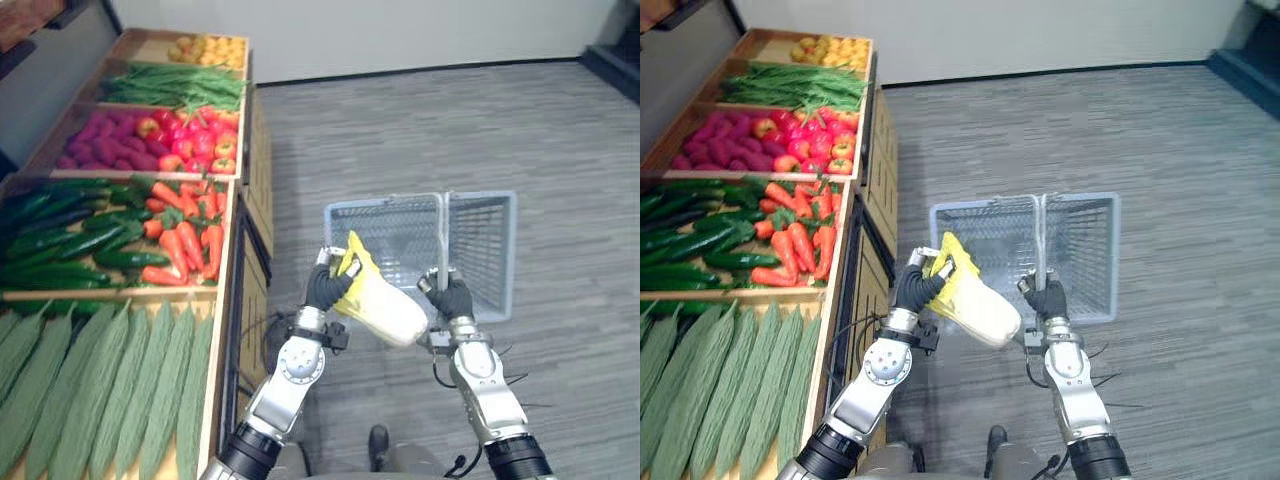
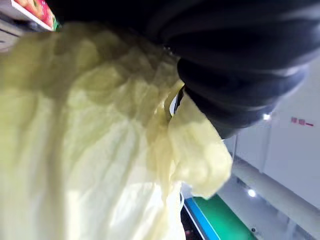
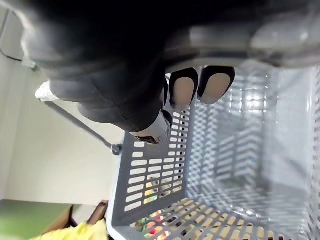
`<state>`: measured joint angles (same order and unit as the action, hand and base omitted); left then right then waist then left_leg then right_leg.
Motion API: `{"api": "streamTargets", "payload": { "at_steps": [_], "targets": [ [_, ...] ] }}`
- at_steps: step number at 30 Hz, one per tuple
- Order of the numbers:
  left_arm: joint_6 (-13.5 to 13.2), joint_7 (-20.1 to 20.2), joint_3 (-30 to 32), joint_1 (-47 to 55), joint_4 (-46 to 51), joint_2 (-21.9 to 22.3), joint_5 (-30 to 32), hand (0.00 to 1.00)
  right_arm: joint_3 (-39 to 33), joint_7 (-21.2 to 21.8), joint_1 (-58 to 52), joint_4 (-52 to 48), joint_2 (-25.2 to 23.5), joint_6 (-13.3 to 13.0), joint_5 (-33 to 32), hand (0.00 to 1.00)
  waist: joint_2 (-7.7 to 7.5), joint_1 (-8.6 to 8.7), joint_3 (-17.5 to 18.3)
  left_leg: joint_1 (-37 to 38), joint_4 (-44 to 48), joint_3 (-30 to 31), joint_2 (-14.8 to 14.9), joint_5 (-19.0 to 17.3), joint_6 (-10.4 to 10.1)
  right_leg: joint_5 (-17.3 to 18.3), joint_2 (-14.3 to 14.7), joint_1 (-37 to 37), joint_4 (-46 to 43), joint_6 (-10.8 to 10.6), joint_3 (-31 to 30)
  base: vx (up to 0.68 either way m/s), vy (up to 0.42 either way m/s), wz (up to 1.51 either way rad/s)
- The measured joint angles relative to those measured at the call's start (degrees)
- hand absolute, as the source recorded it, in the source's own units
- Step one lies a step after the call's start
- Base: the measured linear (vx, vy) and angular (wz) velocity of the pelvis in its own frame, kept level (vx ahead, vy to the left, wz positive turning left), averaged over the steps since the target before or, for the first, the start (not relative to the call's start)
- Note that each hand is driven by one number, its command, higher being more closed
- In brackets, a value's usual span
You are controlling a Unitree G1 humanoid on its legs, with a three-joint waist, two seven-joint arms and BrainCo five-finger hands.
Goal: Pick vegetable in the basket
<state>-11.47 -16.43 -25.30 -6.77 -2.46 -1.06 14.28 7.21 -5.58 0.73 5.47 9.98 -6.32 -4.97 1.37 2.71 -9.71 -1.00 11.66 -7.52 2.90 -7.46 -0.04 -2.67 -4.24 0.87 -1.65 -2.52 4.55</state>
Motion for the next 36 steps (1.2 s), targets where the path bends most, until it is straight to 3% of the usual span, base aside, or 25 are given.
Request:
{"api": "streamTargets", "payload": {
  "at_steps": [7, 12, 16, 17, 22, 26, 33, 36],
  "targets": [
    [1.31, -0.39, 0.08, -1.07, -2.93, -2.92, 3.23, 1.0, 5.27, 4.94, -0.83, -0.01, -0.53, 0.34, -7.44, 1.0, -0.37, -0.23, 0.19, 3.02, -3.86, -2.38, -0.87, 0.2, 0.27, -1.29, -0.46, -1.71, 3.54, -0.22, -3.18, 0.08, 0.08, -0.17],
    [4.01, -1.18, -0.01, -2.05, -11.4, -4.05, 15.85, 1.0, 8.88, 8.38, -1.55, -0.03, -0.18, 0.34, -17.19, 1.0, -0.74, 1.1, 0.42, 4.03, -5.24, -3.38, -0.86, 0.2, 0.27, -1.33, -0.31, -1.74, 4.02, -0.16, -4.38, 0.01, 0.016, -0.12],
    [4.94, -0.43, -1.05, -2.05, -16.09, -5.75, 21.74, 1.0, 11.76, 10.29, -2.96, -0.3, -0.2, 0.32, -23.83, 1.0, -1.62, 1.58, 0.96, 4.65, -5.76, -3.82, -0.82, 0.2, 0.28, -1.33, -0.32, -1.96, 4.35, -0.16, -4.87, -0.02, 0.011, -0.08],
    [5.01, 0.08, -1.2, -2.06, -16.82, -6.07, 22.55, 0.0, 12.26, 10.84, -3.35, -0.3, -0.16, 0.32, -25.38, 1.0, -1.98, 1.59, 1.25, 4.66, -5.79, -3.85, -0.82, 0.2, 0.28, -1.35, -0.3, -2.05, 4.59, -0.14, -4.89, 0.0, 0.0, 0.0],
    [6.86, 0.3, 0.6, -3.59, -22.28, -6.38, 23.89, 0.0, 16.04, 13.23, -5.57, -2.14, 1.11, 0.54, -30.44, 1.0, -2.82, 2.55, 1.85, 4.73, -6.14, -3.99, -0.78, 0.2, 0.28, -1.42, -0.21, -2.0, 4.88, -0.05, -5.1, 0.0, 0.0, 0.0],
    [8.79, 0.74, 2.49, -4.49, -22.47, -6.59, 24.12, 0.0, 17.27, 14.41, -7.66, -4.09, 1.21, 0.65, -30.22, 1.0, -2.82, 2.8, 1.88, 4.75, -6.66, -4.34, -0.79, 0.21, 0.29, -1.43, -0.15, -1.55, 4.89, -0.05, -5.47, -0.01, 0.002, -0.05],
    [8.74, 1.3, 2.51, -6.16, -22.04, -5.96, 23.98, 0.0, 15.23, 14.37, -9.79, -4.09, 1.14, 1.66, -25.31, 1.0, -2.83, 2.81, 1.93, 4.8, -6.75, -4.11, -0.82, 0.21, 0.29, -1.43, -0.18, -1.66, 4.89, -0.05, -5.19, 0.0, -0.001, 0.01],
    [8.36, 1.42, 2.38, -4.78, -17.64, -5.89, 23.02, 0.0, 13.33, 13.95, -11.34, -3.59, 1.02, 2.51, -22.18, 1.0, -2.83, 2.8, 1.94, 4.85, -6.75, -4.02, -0.82, 0.21, 0.29, -1.42, -0.24, -1.77, 4.89, -0.06, -5.07, -0.01, -0.002, 0.0]
  ]
}}
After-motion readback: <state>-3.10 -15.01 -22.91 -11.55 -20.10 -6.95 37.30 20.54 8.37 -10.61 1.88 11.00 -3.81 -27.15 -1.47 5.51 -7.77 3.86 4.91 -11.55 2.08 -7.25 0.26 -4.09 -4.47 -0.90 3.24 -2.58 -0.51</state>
